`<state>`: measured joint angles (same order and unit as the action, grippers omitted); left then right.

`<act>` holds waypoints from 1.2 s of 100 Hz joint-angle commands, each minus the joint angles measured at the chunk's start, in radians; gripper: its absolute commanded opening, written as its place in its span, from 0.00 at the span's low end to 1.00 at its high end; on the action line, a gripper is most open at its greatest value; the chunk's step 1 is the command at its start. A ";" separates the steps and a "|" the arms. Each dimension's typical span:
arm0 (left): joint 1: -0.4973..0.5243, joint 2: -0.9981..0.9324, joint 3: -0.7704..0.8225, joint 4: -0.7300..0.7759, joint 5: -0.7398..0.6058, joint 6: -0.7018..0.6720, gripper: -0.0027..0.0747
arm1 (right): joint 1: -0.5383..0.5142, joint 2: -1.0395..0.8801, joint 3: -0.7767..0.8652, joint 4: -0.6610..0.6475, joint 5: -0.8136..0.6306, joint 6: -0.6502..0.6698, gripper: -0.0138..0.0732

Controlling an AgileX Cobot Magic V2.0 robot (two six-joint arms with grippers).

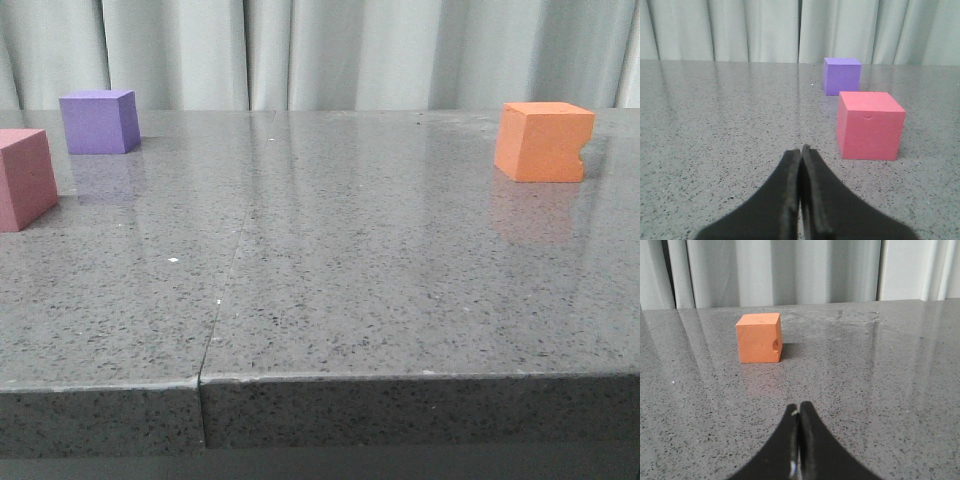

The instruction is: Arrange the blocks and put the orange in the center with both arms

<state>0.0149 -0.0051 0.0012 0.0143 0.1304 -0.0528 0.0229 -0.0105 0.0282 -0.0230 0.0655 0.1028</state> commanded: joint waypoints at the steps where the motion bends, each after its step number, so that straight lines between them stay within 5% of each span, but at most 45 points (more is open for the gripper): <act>1: 0.001 -0.031 0.040 -0.002 -0.084 -0.001 0.01 | -0.007 -0.023 -0.018 0.000 -0.085 -0.010 0.08; 88: 0.001 -0.031 0.040 -0.002 -0.084 -0.001 0.01 | -0.006 -0.023 -0.026 0.000 -0.102 -0.010 0.08; 120: 0.001 -0.031 0.040 -0.002 -0.084 -0.001 0.01 | -0.005 0.028 -0.236 0.000 0.195 -0.010 0.08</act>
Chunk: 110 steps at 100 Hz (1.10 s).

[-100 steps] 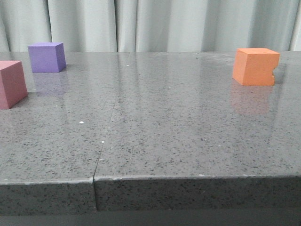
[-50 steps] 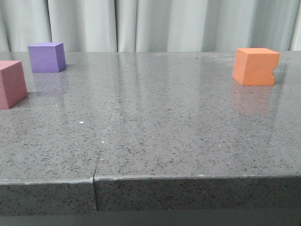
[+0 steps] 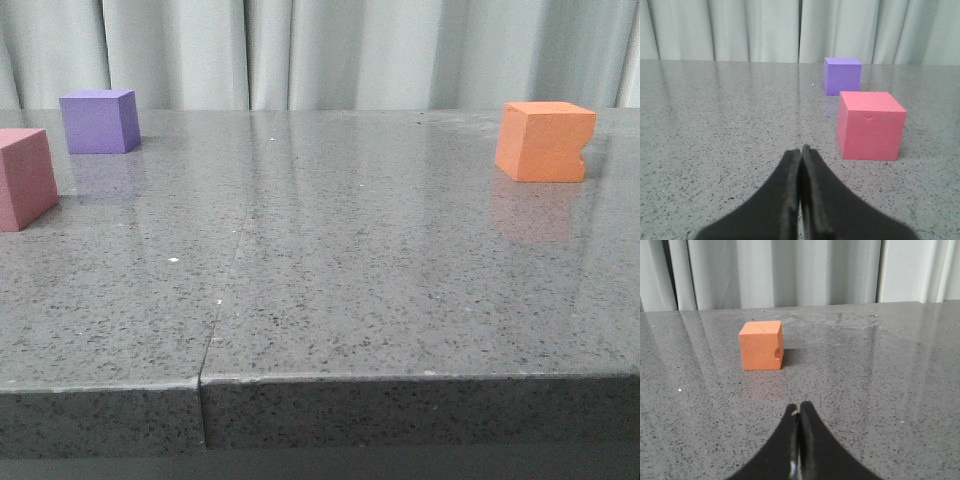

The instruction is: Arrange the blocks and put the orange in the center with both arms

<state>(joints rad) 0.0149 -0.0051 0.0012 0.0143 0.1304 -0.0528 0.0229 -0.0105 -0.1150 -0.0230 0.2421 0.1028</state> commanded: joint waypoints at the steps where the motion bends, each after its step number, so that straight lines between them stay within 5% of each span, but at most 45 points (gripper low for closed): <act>1: 0.001 -0.031 0.040 -0.002 -0.084 -0.001 0.01 | -0.005 0.034 -0.104 0.000 0.027 -0.010 0.08; 85: 0.001 -0.031 0.040 -0.002 -0.084 -0.001 0.01 | -0.005 0.708 -0.649 -0.001 0.372 -0.010 0.10; 99: 0.001 -0.031 0.040 -0.002 -0.084 -0.001 0.01 | -0.005 0.821 -0.726 0.002 0.407 -0.010 0.36; 110: 0.001 -0.031 0.040 -0.002 -0.084 -0.001 0.01 | -0.004 0.898 -0.764 0.002 0.404 -0.010 0.74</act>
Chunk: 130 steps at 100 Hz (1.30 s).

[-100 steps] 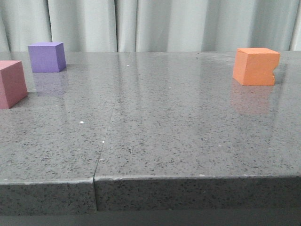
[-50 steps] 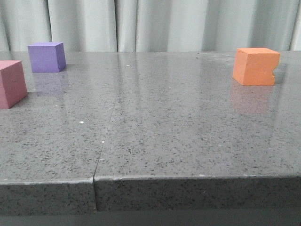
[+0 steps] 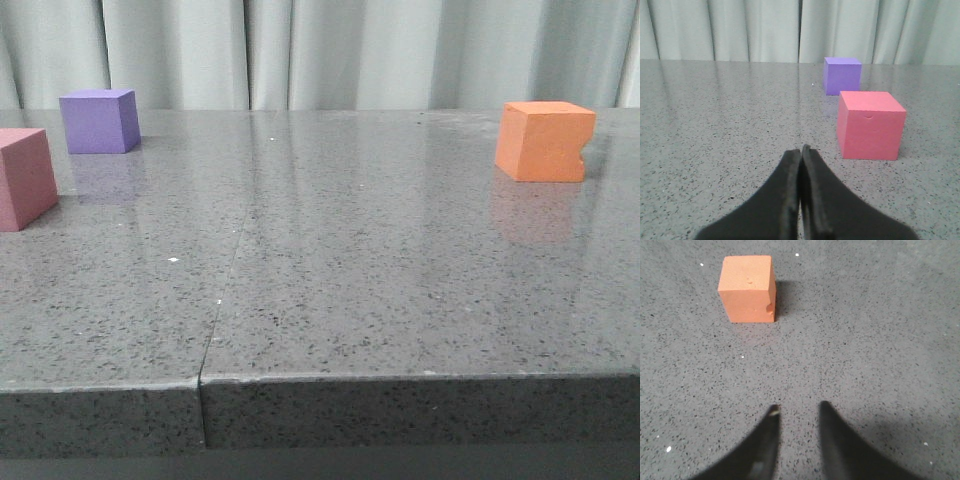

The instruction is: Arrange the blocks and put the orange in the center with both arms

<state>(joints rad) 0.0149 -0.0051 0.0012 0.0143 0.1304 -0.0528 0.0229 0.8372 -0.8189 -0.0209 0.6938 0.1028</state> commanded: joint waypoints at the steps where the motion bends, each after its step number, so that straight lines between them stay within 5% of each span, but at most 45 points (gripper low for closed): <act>1: 0.001 -0.031 0.040 -0.002 -0.084 -0.001 0.01 | -0.004 0.060 -0.066 0.000 -0.047 -0.010 0.78; 7: 0.001 -0.031 0.040 -0.002 -0.084 -0.001 0.01 | -0.004 0.097 -0.087 0.003 -0.046 -0.010 0.93; 37: 0.001 -0.031 0.040 -0.002 -0.084 -0.001 0.01 | -0.003 0.295 -0.301 0.129 0.081 -0.010 0.88; 97: 0.001 -0.031 0.040 -0.002 -0.084 -0.001 0.01 | 0.077 0.798 -0.883 0.128 0.480 -0.010 0.87; 130: 0.001 -0.031 0.040 -0.002 -0.084 -0.001 0.01 | 0.077 1.005 -1.101 0.120 0.571 -0.010 0.87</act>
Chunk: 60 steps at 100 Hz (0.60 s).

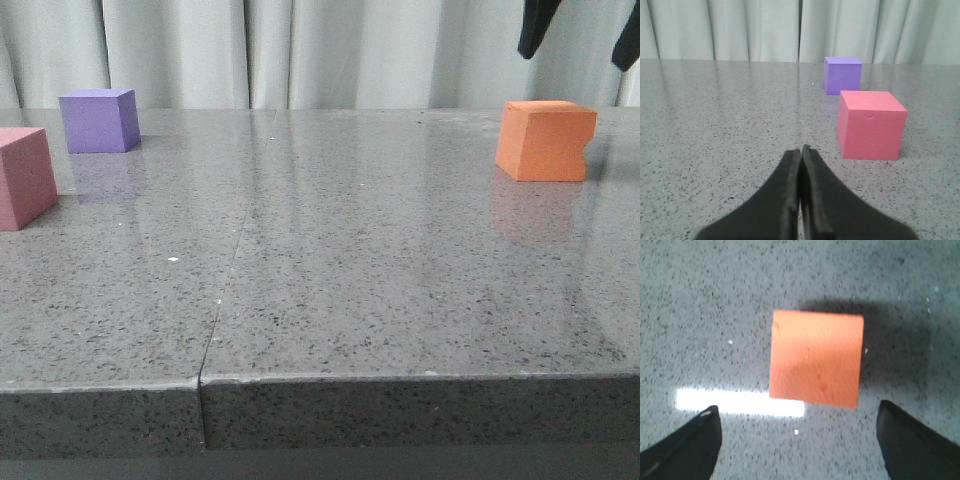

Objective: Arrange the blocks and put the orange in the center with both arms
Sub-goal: 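Lower the right gripper onto the orange cube and close on it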

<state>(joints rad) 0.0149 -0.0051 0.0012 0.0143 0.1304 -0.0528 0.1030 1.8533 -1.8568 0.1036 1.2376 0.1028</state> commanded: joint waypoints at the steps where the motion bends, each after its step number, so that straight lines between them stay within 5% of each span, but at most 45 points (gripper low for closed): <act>1: 0.001 -0.031 0.040 -0.002 -0.084 -0.001 0.01 | -0.003 -0.008 -0.065 -0.004 0.027 -0.010 0.87; 60: 0.001 -0.031 0.040 -0.002 -0.084 -0.001 0.01 | -0.004 0.155 -0.110 -0.038 0.030 -0.010 0.87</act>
<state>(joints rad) 0.0149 -0.0051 0.0012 0.0143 0.1304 -0.0528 0.1030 2.0537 -1.9352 0.0716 1.2396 0.1028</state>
